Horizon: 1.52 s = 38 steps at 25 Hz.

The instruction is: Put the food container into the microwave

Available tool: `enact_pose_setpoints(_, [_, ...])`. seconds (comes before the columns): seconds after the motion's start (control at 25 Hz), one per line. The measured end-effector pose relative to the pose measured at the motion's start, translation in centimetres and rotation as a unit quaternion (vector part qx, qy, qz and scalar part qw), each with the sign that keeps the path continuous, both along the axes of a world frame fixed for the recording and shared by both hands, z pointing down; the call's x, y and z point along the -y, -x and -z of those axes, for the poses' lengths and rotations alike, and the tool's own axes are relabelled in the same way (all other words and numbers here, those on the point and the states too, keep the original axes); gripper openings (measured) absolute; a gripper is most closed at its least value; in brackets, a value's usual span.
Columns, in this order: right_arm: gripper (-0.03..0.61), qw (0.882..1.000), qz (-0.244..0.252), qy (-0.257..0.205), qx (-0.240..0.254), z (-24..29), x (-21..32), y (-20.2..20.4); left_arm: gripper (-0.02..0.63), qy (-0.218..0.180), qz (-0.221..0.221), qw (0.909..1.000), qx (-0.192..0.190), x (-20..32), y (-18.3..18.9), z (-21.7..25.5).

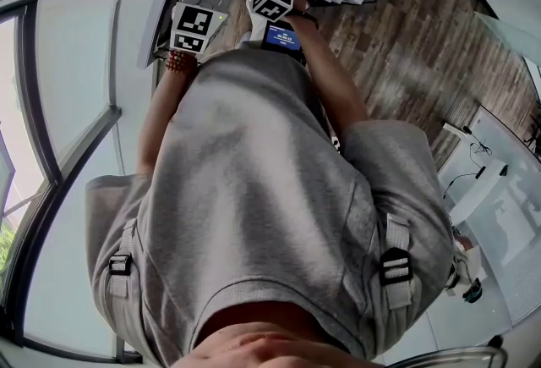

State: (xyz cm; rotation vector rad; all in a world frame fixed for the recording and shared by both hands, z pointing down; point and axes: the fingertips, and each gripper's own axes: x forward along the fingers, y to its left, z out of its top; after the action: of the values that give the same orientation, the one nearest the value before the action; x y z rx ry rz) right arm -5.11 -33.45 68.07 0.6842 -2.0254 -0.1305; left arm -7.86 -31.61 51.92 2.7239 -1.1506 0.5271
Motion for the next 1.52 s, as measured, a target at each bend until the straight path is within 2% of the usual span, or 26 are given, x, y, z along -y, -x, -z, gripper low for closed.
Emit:
enact_pose_setpoints(0.48, [0.118, 1.000, -0.001, -0.012, -0.003, 1.6, -4.5, -0.1, 0.002, -0.028, -0.004, 0.9995, -0.012, -3.5, 0.0, 2.3])
enact_pose_setpoints(0.92, [0.115, 0.999, 0.024, 0.000, -0.032, 0.9, -9.0, -0.7, 0.002, -0.055, -0.021, 0.9982, -0.010, -6.7, -0.6, 3.4])
enact_pose_setpoints(1.36, [0.114, 0.998, 0.049, 0.016, -0.036, 0.3, -10.6, 0.7, 0.002, -0.062, 0.024, 0.9977, -0.012, -7.4, 2.3, 4.2])
enact_pose_setpoints(1.52, [0.114, 0.998, 0.055, 0.018, -0.036, 0.4, -10.6, 0.7, 0.002, -0.064, 0.029, 0.9975, -0.013, -7.5, 2.2, 4.4])
